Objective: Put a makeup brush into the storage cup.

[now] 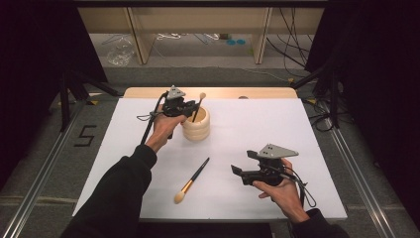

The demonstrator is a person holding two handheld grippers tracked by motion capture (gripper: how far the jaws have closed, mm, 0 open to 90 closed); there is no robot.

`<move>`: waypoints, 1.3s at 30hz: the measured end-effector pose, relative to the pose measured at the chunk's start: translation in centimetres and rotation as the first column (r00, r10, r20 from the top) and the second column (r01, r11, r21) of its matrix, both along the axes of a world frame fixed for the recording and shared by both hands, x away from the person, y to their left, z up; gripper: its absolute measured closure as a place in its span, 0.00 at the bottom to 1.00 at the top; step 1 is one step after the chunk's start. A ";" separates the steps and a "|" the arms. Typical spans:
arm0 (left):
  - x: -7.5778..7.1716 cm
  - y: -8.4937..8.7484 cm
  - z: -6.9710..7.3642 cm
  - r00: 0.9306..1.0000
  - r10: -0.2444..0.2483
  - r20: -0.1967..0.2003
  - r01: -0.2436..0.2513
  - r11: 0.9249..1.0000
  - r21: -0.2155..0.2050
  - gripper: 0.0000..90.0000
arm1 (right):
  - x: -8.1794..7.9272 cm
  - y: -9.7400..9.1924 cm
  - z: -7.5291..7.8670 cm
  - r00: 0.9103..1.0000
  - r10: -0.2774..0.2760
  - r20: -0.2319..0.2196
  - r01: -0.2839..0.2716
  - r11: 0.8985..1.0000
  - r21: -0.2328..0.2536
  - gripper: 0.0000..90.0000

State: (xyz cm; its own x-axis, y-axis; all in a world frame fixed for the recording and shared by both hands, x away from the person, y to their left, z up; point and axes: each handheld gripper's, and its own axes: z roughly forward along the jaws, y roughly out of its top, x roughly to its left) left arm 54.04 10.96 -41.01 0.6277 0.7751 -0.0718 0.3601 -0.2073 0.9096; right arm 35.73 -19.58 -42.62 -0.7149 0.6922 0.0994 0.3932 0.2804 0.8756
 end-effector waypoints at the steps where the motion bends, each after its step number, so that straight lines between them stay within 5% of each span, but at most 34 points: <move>1: -0.1 0.0 0.0 1.000 -0.010 0.005 0.010 1.000 -0.001 0.73 | 0.0 0.0 0.0 1.000 0.000 0.000 0.000 1.000 0.000 0.24; 4: -0.3 0.2 0.3 1.000 -0.020 0.017 0.019 1.000 0.023 0.71 | -0.1 0.0 0.0 1.000 0.001 -0.015 -0.001 1.000 0.002 0.24; 25: -2.2 2.5 1.8 1.000 0.004 0.007 -0.004 0.999 -0.033 0.51 | 0.0 0.1 0.0 1.000 0.001 0.000 -0.001 1.000 0.001 0.24; 39: -5.8 3.8 2.6 1.000 -0.015 -0.004 0.015 0.999 -0.028 0.37 | 0.0 0.2 0.0 1.000 0.008 -0.001 -0.008 1.000 0.001 0.23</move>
